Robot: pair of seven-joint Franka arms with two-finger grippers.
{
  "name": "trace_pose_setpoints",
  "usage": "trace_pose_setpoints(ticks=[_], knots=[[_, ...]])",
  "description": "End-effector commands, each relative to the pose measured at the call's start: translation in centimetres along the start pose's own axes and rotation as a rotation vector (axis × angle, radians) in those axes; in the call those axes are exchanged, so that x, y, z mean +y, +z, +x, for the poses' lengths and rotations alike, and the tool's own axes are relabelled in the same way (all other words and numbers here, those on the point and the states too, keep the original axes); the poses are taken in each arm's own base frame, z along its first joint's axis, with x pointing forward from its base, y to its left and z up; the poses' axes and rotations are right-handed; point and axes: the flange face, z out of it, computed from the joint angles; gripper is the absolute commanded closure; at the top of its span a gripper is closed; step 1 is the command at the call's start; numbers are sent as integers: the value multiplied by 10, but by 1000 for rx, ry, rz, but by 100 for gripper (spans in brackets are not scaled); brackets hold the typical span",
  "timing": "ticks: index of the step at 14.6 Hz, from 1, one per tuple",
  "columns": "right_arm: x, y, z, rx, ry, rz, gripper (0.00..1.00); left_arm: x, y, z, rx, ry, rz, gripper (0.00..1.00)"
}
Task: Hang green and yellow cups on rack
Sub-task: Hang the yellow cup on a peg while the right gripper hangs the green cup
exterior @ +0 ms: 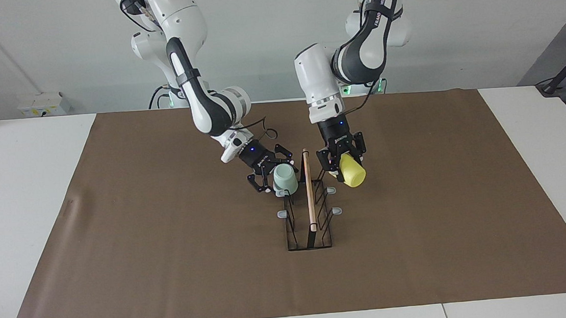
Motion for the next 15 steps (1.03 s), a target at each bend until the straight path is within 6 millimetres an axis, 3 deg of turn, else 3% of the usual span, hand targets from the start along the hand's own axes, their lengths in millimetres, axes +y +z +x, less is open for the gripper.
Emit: trace_pose_setpoints(ticks=[1, 7, 11, 12, 13, 14, 15], knots=[[4, -4, 16, -18, -42, -17, 0, 5, -6, -12, 17, 11, -2, 100], [7, -7, 22, -50, -67, -29, 0, 6, -22, -40, 22, 1, 29, 100], [7, -7, 23, -47, -66, -28, 0, 8, -29, -43, 34, -8, 43, 100], [6, -7, 24, -49, -68, -29, 0, 7, -30, -44, 37, -6, 49, 80], [4, -11, 31, -47, -77, -35, 0, 9, -31, -45, 36, 0, 44, 27], [4, -14, 33, -62, -89, -47, 0, 9, -32, -44, 36, -3, 45, 0], [5, -16, 35, -67, -98, -51, 0, 9, -32, -42, 40, -2, 48, 0]])
